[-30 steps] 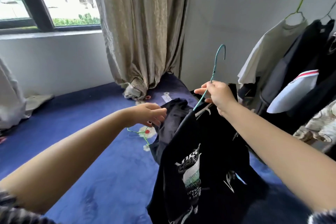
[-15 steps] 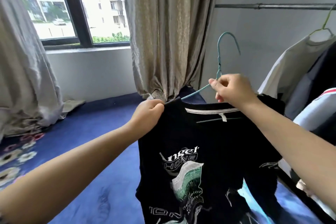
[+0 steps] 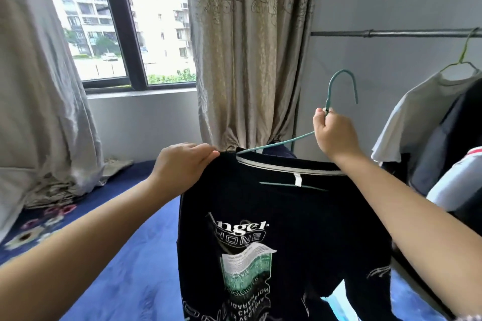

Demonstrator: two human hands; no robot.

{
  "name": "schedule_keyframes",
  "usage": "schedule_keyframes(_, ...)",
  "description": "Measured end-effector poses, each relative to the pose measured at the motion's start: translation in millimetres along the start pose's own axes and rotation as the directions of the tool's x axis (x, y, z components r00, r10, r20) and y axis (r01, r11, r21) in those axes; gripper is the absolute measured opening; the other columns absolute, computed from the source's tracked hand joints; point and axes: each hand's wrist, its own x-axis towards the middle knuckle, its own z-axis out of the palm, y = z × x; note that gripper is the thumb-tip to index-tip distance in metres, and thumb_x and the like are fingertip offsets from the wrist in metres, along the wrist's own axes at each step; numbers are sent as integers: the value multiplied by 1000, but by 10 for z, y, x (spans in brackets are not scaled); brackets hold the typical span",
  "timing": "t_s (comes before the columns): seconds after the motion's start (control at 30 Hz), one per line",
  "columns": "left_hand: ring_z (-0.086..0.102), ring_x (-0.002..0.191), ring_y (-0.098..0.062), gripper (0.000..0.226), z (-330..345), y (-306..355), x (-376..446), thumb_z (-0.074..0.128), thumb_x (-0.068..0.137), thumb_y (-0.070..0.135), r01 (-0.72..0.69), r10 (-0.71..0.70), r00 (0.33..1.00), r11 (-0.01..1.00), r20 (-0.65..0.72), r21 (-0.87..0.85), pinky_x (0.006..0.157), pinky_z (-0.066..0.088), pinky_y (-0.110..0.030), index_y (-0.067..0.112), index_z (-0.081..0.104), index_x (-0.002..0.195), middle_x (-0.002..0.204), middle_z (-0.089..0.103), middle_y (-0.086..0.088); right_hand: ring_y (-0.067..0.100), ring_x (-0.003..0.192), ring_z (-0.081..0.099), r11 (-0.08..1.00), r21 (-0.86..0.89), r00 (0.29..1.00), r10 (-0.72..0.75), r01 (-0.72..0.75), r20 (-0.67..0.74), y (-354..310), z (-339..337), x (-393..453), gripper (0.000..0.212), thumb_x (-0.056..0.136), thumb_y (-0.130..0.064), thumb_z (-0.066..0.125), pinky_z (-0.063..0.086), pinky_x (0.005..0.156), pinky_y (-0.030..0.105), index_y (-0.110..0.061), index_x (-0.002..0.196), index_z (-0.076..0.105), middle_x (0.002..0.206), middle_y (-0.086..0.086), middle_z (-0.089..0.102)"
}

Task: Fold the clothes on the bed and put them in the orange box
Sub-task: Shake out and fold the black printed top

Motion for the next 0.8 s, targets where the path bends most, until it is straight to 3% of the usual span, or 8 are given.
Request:
schedule_keyframes(0.1,45,30,-20,68,19,-224,-83,21,101,41,-55,65,997,978,-44,199,34,29,-13,9,44,45,36,42,-2,28,62,61,924,209,946,324,-321,23,411,-72,176,45,95,-27,33,37,59,34,2,66,51,65,24,59)
schedule_keyframes(0.2,44,27,-22,54,147,-357,-181,42,93,32,-40,46,999,980,-28,195,33,35,-19,6,43,46,36,44,-5,9,17,20,490,522,677,690,-698,256,642,-111,221,39,93,-31,30,22,34,8,-11,60,37,25,-4,28)
schedule_keyframes(0.27,49,36,-27,40,257,-294,-151,52,83,26,0,2,1000,993,-13,114,40,39,-26,3,45,51,44,49,-9,7,16,13,328,562,584,725,-759,366,616,-36,161,45,98,-38,30,18,35,2,-12,62,35,22,-8,19)
schedule_keyframes(0.4,40,62,-21,38,487,33,-45,42,92,28,154,-155,988,975,7,-160,61,32,-26,4,46,62,62,43,1,6,17,11,137,630,540,671,-764,508,365,156,93,48,99,-43,32,13,33,2,-10,65,38,22,-8,20)
schedule_keyframes(0.5,46,73,-30,36,607,307,28,39,100,15,490,-507,856,728,105,-479,62,24,-28,7,47,65,64,49,-4,4,18,12,21,751,583,645,-659,493,292,192,60,45,100,-38,32,10,31,5,-10,66,40,23,-9,19)
schedule_keyframes(0.57,53,97,-39,36,635,347,88,36,101,17,626,-602,769,642,214,-442,72,28,-34,-6,57,83,88,60,-24,4,19,14,94,789,613,687,-607,390,351,160,59,43,100,-33,37,12,30,7,-10,63,43,27,-9,21)
schedule_keyframes(0.67,54,94,-39,43,670,229,55,36,100,26,550,-476,809,821,346,-157,68,30,-34,10,39,60,80,57,-19,3,24,28,517,645,734,672,-563,102,606,168,35,39,96,-21,44,25,35,17,-16,58,46,36,-7,34)
schedule_keyframes(0.8,54,83,-29,46,732,197,34,45,93,48,367,-387,745,918,543,151,63,36,-30,15,38,61,72,51,-4,5,27,37,676,343,753,627,-653,198,1032,403,-255,34,92,-9,46,28,32,13,-18,59,40,25,-10,35)
